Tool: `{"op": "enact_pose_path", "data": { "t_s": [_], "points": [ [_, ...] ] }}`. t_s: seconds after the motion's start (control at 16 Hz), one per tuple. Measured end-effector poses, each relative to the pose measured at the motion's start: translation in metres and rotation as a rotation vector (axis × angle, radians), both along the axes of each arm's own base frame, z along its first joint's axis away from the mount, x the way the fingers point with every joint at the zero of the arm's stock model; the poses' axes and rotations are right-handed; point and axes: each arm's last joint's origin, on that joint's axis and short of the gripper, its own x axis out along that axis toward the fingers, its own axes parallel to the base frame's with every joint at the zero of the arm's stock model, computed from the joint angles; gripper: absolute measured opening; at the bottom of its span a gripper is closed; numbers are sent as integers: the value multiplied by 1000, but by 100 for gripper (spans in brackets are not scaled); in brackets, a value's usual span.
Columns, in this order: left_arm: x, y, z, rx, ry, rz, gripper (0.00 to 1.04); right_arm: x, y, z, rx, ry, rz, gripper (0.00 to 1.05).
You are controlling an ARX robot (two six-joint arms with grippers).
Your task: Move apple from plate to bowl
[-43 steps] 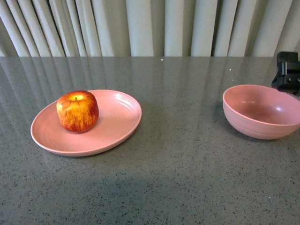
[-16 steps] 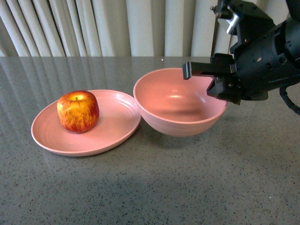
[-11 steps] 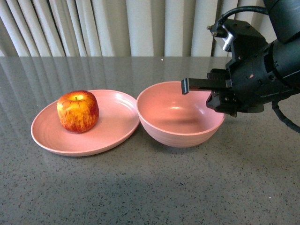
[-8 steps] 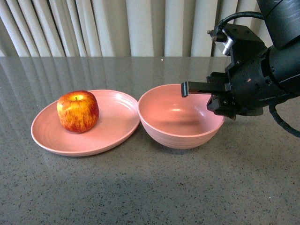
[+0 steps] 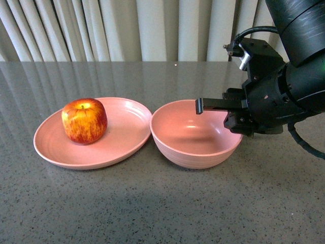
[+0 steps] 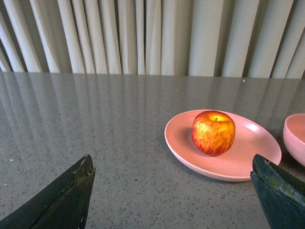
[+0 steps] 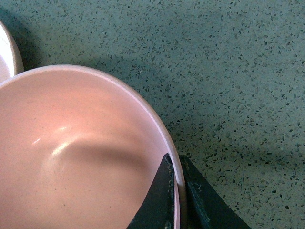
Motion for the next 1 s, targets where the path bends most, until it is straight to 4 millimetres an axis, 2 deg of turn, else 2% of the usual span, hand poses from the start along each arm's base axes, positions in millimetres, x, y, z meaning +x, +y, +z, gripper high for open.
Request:
{"op": "enact_pose_path", "data": {
  "t_s": [0.19,0.44,0.5,0.62,0.75,0.88,1.0],
  "points": [
    [0,0,0,0,0,0,98,0,0,0,6,3,0,3],
    [0,0,0,0,0,0,98,-1,0,2,17,5,1,39],
    [0,0,0,0,0,0,98,-2,-6,10,27,-17,-13,56],
    [0,0,0,0,0,0,98,-11,-22,33,73,-88,-35,78],
    [0,0,0,0,0,0,98,-28,-44,62,156,-191,-60,99],
    [0,0,0,0,0,0,98,-58,-66,85,216,-323,-99,98],
    [0,0,0,0,0,0,98,-100,-83,96,245,-439,-136,98]
  ]
}}
